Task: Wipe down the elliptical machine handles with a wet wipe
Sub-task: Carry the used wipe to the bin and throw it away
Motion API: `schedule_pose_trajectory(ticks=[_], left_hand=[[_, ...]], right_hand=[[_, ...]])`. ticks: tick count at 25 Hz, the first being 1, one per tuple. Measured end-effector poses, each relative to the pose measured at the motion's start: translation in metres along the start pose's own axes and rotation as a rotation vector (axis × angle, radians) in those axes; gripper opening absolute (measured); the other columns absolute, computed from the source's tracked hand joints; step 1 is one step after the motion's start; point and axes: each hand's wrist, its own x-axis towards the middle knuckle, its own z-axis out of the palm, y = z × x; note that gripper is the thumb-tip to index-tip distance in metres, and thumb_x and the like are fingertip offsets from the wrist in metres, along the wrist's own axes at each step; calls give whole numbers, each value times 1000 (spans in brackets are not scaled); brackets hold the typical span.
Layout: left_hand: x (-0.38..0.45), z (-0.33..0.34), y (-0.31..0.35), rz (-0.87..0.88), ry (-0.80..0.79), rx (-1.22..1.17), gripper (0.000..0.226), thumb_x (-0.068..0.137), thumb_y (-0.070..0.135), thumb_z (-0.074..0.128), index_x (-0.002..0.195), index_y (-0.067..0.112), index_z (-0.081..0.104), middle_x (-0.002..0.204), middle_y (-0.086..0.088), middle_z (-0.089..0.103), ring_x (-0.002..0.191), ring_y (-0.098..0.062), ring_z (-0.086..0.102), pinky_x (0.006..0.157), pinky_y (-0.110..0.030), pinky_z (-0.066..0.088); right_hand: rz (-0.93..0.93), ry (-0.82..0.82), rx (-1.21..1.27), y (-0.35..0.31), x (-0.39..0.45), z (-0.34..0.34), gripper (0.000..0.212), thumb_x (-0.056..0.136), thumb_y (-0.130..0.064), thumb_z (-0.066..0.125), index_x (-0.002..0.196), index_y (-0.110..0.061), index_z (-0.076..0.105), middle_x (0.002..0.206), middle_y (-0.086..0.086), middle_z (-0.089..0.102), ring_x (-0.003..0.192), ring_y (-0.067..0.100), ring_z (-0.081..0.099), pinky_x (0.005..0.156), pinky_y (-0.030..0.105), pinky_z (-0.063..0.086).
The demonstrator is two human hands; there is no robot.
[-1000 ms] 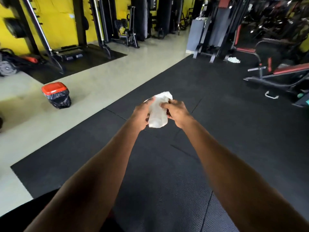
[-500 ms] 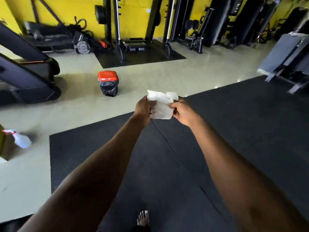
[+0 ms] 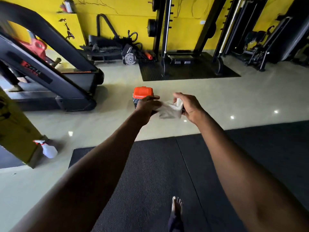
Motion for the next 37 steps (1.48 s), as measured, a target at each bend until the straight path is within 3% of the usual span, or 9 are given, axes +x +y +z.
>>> schedule_pose_trajectory(ticks=[1,5,9,15,19,23,26,30,37], left_hand=[[40,8,0,20,17,26,28,83,-13,53,88,14,60,68,-9,58,59,-19,54,49,-22,46],[176,43,7,11,150,114,35,71,-13,56,91,14,62,65,-11,53,55,-20,50,55,-26,44],[296,60,36,6,249,142,31,76,-13,57,79,18,63,61,-4,59,51,-15,54,52,-22,45],[483,26,66,-111,214,-173,26,91,-5,43,83,12,60,61,-5,65,59,-19,61,62,-28,53],[640,-27,64,-120,256,45,22,90,-4,51,86,16,59,70,-6,57,46,-9,58,43,-15,44],[756,-77,71,-357,186,90,11,91,15,58,80,18,57,73,-3,56,63,-14,53,62,-25,42],[820,-103,93,-343,140,152,17,92,12,61,77,18,56,64,1,58,61,-13,50,58,-23,40],[910,-138,109,-310,174,158,19,92,8,61,77,19,55,74,-3,56,68,-15,52,63,-27,45],[1073,-178,102,-347,210,179,17,90,3,62,78,15,59,74,-5,58,67,-15,55,64,-27,49]], right_hand=[[-39,-31,-41,5,43,-6,5,83,-17,68,81,-15,63,77,4,62,75,21,58,59,26,43],[-136,60,-324,6,195,-26,34,73,-7,73,104,-15,60,95,4,62,81,20,57,68,30,49],[-257,82,-481,-15,327,2,13,83,-15,62,95,-12,59,98,11,67,90,29,60,73,31,44],[-209,-91,-375,-16,515,56,30,76,-30,78,100,-17,65,93,0,69,82,16,63,71,26,49],[-104,-78,-321,1,669,110,31,69,-8,80,91,-22,62,89,-1,67,80,16,62,69,24,51],[57,12,-182,15,793,173,27,73,-1,73,87,-22,63,93,0,68,83,18,65,72,29,55],[160,-8,-98,6,856,201,28,70,-2,73,87,-22,62,92,4,69,87,25,67,79,41,58],[158,-88,-51,-12,941,237,29,79,1,67,104,-14,62,88,2,66,79,20,64,60,27,52],[209,-182,-28,16,1103,279,30,82,-3,66,110,-11,61,103,11,67,81,20,65,52,21,49]])
